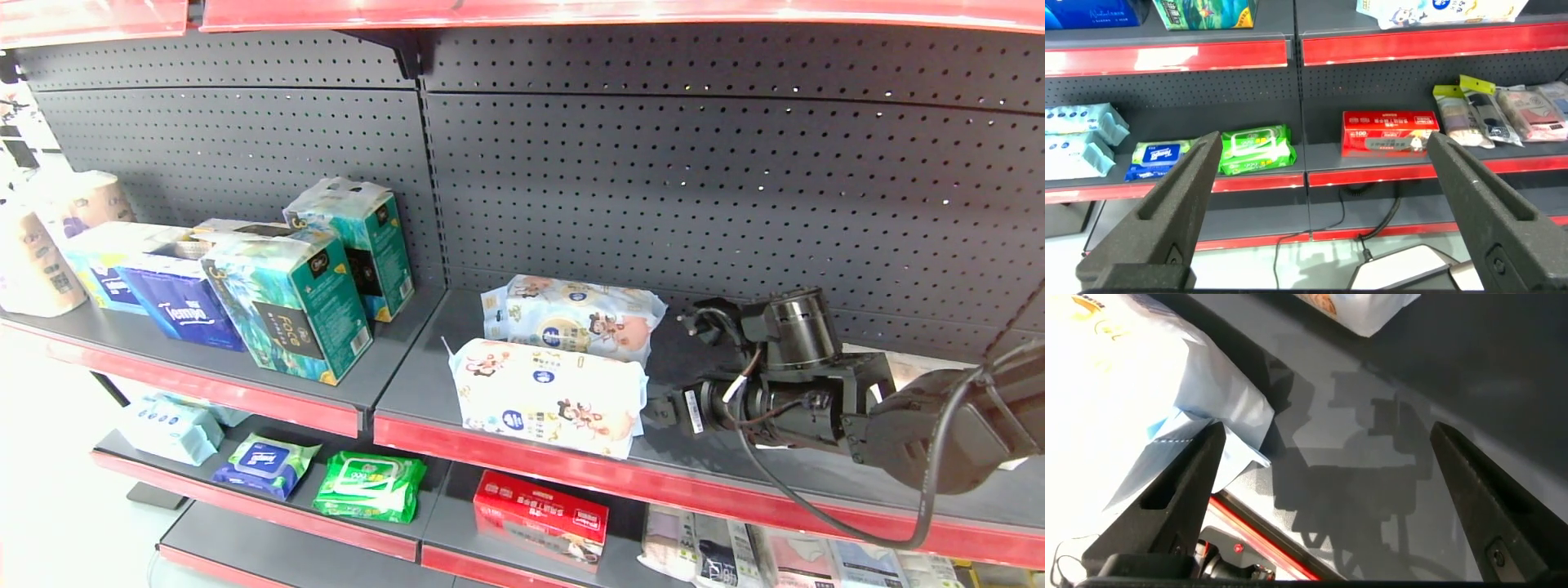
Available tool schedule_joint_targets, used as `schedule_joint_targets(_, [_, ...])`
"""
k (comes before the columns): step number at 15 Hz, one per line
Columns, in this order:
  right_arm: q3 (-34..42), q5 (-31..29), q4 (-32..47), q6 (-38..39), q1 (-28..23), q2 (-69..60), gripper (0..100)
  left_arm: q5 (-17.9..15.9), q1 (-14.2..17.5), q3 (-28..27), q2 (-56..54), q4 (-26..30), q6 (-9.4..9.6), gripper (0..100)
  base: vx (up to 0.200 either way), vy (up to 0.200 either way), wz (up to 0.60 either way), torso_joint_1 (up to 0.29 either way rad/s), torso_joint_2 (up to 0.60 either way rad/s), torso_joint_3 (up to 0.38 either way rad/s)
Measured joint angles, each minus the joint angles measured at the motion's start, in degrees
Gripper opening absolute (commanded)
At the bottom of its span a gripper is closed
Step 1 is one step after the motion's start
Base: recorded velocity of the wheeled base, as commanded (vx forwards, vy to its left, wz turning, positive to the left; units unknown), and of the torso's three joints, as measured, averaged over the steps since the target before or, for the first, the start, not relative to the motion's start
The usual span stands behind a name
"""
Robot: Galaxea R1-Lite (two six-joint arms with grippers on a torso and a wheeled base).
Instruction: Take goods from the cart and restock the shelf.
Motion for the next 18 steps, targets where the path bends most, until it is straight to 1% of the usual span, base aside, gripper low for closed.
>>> schedule_joint_targets(8, [-0.44, -0.10, 0.00, 0.00, 0.05, 0.55, 100, 0.00, 0.02, 0.00, 0.00, 0.01, 0.02, 100, 0.000, 0.000, 0.00, 0.000, 0.00, 0.000])
schedule_joint_targets(14, [2.15, -0.71, 0.07, -0.10, -2.33, -2.21, 100, -0.12, 0.00, 0.00, 0.00, 0.00, -0.35, 100, 0.000, 0.000, 0.00, 0.000, 0.00, 0.000])
schedule_joint_targets(18, [4.35, -4.32, 0.09, -0.05, -3.43, -7.41, 100, -0.37, 0.00, -0.02, 0.00, 0.00, -0.63, 100, 0.000, 0.000, 0.00, 0.000, 0.00, 0.000])
